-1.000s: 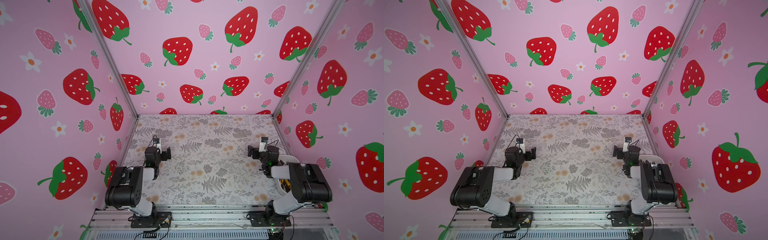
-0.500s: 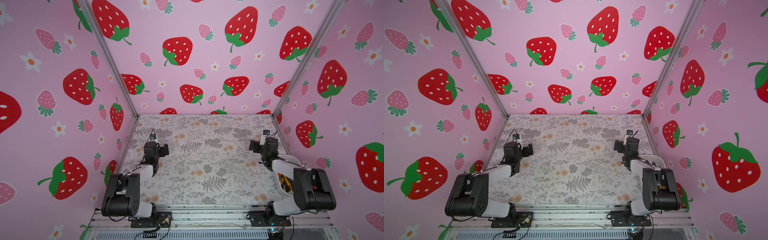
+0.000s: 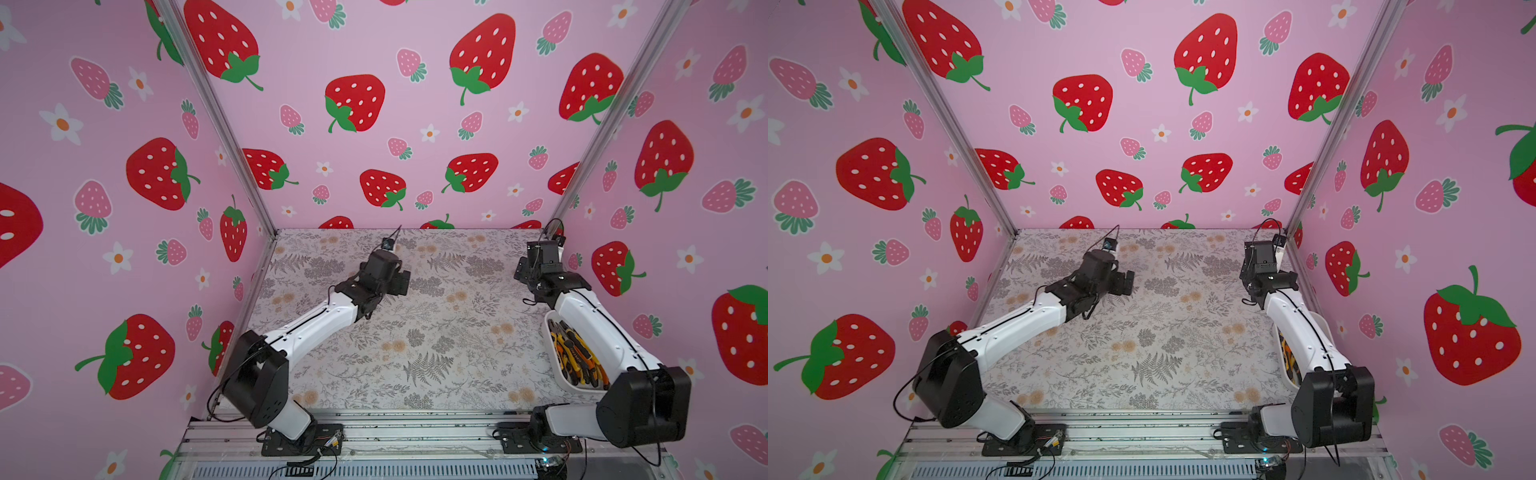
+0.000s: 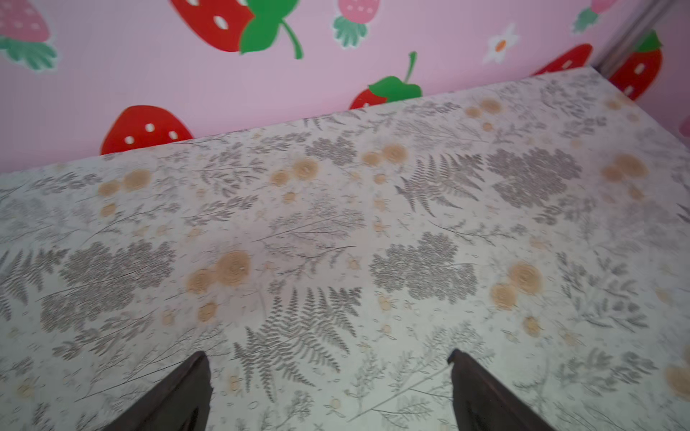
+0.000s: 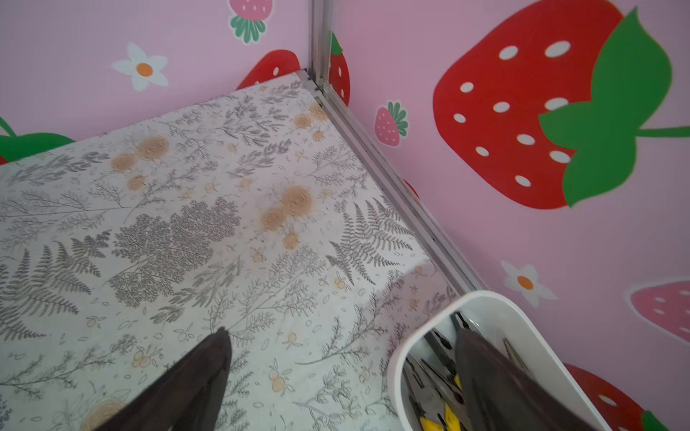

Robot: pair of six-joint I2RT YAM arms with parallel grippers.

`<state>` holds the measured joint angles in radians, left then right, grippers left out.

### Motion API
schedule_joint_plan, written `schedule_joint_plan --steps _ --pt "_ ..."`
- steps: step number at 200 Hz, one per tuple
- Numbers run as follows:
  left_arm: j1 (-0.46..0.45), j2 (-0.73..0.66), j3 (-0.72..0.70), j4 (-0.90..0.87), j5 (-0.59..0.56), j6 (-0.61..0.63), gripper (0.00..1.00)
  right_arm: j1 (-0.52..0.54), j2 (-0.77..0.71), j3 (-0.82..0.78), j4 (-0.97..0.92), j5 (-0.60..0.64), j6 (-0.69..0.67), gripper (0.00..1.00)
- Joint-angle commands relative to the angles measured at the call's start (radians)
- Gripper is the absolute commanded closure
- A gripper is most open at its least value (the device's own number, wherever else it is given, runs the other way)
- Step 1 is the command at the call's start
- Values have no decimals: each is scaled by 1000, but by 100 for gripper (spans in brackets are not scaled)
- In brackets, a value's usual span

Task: Take the pliers out of the storage box
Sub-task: Move the storage box to the center of the board.

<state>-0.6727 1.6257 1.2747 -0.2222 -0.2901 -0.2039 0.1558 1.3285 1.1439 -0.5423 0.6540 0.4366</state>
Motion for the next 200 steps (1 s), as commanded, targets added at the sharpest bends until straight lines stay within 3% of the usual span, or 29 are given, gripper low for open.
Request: schedule_joint_plan --steps 1,48,90,169,200 --pt "-69 105 160 -219 16 -29 0 -12 -105 19 -184 -50 70 0" --pt "-92 171 240 -218 91 -180 1 -48 -177 -84 -311 -102 166 8" --pt "-91 154 228 -244 123 -193 0 -172 -120 -185 -294 -257 229 11" --pt "-91 90 144 -253 107 -170 0 -204 -31 -228 -247 -286 223 13" --pt "-90 85 127 -250 118 -198 0 -214 -7 -248 -194 -296 212 21"
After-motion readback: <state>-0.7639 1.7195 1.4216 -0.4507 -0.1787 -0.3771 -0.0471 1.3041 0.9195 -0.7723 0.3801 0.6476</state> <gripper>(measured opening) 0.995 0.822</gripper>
